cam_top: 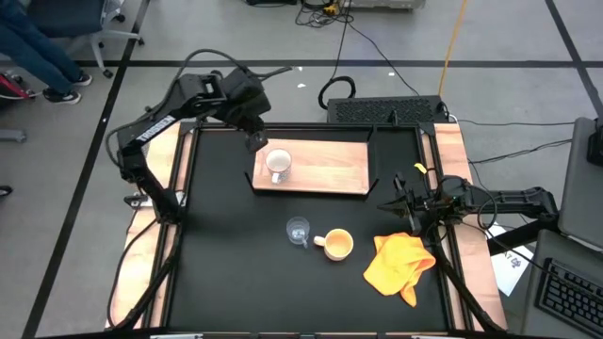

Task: Stack small to large cups/mugs on shelf
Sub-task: Put the orange mug on the shelf

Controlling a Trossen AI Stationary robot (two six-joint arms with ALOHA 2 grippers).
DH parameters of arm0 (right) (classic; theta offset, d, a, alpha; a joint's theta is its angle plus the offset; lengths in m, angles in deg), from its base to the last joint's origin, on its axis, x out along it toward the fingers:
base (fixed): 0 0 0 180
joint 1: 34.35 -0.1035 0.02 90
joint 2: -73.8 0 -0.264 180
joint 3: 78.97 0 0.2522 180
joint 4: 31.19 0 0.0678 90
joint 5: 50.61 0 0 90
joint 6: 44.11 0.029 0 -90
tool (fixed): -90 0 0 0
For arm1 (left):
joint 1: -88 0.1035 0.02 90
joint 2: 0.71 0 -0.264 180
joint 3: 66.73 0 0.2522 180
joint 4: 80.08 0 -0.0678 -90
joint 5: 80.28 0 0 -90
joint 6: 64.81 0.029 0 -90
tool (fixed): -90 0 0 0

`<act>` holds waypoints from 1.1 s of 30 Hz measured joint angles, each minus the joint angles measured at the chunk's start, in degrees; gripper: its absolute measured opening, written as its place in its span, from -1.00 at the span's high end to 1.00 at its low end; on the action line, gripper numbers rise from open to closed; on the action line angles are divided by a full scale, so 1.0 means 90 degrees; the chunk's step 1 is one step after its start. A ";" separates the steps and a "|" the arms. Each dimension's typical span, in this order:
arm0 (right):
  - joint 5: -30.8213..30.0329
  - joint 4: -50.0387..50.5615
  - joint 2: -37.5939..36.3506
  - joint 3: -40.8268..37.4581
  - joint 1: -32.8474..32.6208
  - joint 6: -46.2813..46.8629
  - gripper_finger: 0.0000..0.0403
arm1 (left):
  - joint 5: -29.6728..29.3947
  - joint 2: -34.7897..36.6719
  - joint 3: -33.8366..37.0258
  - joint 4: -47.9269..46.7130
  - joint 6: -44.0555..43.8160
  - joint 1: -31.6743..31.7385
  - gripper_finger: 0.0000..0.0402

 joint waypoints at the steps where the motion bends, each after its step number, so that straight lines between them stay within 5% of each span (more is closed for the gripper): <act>1: -0.0001 -0.0002 0.0000 0.0001 -0.0001 0.0000 1.00 | 0.0026 0.0063 0.0000 0.0001 0.0010 -0.0030 0.73; 3: 0.0000 -0.0002 0.0000 0.0000 0.0000 -0.0001 1.00 | 0.0057 0.0167 0.0002 0.0068 0.0009 -0.0083 0.92; 7: -0.0001 -0.0004 0.0000 0.0001 -0.0001 0.0000 1.00 | -0.0072 0.0370 0.0002 0.0106 -0.0040 -0.0179 0.98; 19: -0.0001 -0.0004 0.0000 0.0001 0.0000 0.0093 1.00 | -0.0170 0.0917 0.0289 0.0952 -0.0188 -0.0555 0.99; 28: -0.0001 0.0052 0.0000 0.0001 -0.0002 0.0192 1.00 | 0.0296 0.2348 0.2612 0.3536 0.0038 -0.1075 1.00; 33: 0.0000 0.0046 0.0000 0.0001 0.0000 0.0185 1.00 | 0.1365 0.3196 0.4444 0.5716 0.0176 -0.1170 1.00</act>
